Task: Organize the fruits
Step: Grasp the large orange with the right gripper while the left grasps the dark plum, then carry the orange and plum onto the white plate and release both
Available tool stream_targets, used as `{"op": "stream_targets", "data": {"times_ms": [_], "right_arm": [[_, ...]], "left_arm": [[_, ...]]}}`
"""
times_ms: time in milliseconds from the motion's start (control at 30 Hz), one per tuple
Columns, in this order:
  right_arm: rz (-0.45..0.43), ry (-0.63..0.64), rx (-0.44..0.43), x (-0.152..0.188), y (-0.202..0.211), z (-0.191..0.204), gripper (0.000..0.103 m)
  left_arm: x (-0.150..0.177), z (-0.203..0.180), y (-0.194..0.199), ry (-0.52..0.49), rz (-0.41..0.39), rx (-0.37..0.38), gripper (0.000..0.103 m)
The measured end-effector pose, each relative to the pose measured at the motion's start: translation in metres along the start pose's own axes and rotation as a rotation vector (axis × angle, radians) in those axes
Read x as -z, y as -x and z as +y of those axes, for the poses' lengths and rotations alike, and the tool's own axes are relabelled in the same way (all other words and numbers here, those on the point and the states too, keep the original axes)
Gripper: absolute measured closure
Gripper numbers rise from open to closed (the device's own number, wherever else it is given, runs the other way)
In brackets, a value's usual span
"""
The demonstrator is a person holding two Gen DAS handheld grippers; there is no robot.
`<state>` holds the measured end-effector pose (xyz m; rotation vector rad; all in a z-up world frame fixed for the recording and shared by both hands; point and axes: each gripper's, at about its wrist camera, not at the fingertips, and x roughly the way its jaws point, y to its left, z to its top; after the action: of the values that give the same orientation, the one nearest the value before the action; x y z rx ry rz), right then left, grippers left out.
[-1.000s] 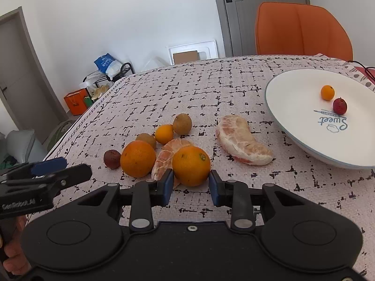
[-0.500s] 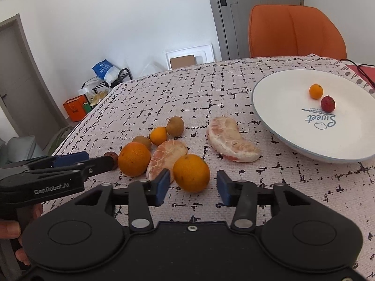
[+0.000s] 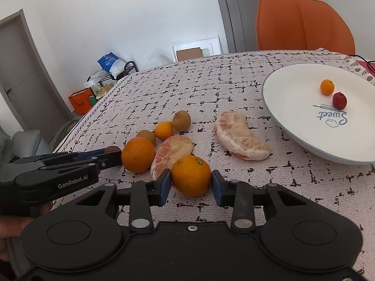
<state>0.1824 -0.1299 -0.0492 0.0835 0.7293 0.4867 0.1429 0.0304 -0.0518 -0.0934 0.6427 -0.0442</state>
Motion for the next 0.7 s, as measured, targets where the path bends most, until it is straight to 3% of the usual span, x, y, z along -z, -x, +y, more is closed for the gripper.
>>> {"op": "stream_targets", "data": {"times_ms": [700], "right_arm": [[-0.12, -0.08, 0.027, -0.002, 0.054, -0.04, 0.068]], "left_arm": [[-0.025, -0.058, 0.034, -0.095, -0.095, 0.054, 0.082]]}}
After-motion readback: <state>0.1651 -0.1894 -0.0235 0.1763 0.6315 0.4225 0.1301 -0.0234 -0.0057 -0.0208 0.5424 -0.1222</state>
